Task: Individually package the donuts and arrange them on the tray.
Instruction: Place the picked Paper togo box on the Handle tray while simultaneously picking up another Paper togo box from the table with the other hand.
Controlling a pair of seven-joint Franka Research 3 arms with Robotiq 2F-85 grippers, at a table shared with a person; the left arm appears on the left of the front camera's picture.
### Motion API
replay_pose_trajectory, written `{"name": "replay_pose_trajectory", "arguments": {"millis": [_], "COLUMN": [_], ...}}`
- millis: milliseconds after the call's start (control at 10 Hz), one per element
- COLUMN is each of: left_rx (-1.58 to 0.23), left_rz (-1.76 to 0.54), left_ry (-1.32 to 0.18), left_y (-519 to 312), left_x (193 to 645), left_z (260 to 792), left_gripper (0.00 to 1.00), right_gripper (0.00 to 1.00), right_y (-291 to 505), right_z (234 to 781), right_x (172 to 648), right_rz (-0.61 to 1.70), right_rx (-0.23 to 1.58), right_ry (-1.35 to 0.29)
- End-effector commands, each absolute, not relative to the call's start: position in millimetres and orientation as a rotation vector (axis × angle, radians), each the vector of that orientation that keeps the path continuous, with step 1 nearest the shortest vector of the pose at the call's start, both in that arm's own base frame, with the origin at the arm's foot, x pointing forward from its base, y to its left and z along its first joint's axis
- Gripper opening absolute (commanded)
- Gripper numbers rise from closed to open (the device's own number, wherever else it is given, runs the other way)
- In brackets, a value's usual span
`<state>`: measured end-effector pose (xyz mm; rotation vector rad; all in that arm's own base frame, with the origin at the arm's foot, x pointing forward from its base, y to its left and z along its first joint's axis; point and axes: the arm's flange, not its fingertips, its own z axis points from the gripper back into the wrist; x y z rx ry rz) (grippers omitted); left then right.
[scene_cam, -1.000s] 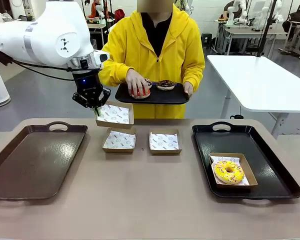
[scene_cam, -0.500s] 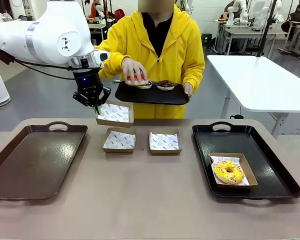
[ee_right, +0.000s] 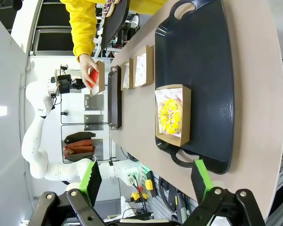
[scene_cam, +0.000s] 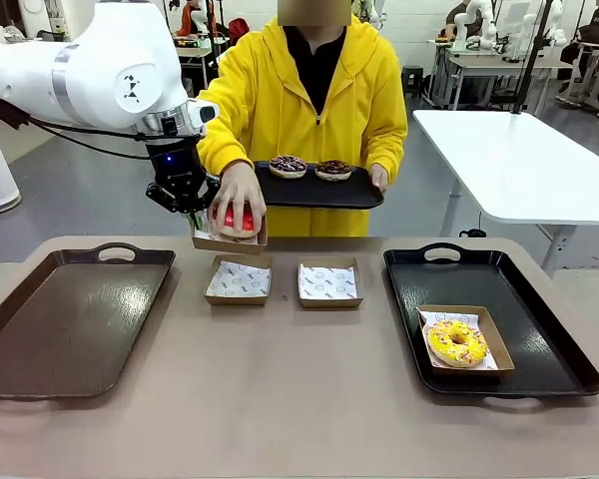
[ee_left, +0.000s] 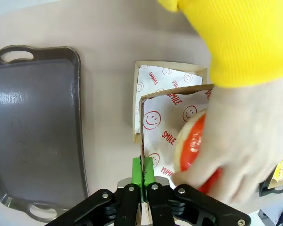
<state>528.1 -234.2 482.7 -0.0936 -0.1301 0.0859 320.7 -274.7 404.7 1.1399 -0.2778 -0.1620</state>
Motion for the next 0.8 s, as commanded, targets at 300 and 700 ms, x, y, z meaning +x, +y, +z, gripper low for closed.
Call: {"name": "replay_pose_trajectory", "arguments": {"millis": [300, 700], "left_rx": [-0.097, -0.097], "left_rz": [0.09, 0.09], "left_ry": [-0.133, -0.133], "left_y": [-233.9, -233.9], "left_x": [526.8, 526.8], "left_z": [483.2, 483.2], "left_gripper": [0.0, 0.0], "right_gripper": [1.0, 1.0], "right_y": [-276.8, -276.8], "right_z": [405.9, 405.9], "right_x": [321.8, 321.8], "right_rz": [-0.157, -0.157], "right_rx": [1.15, 1.15], "right_ry": [-0.276, -0.276]}}
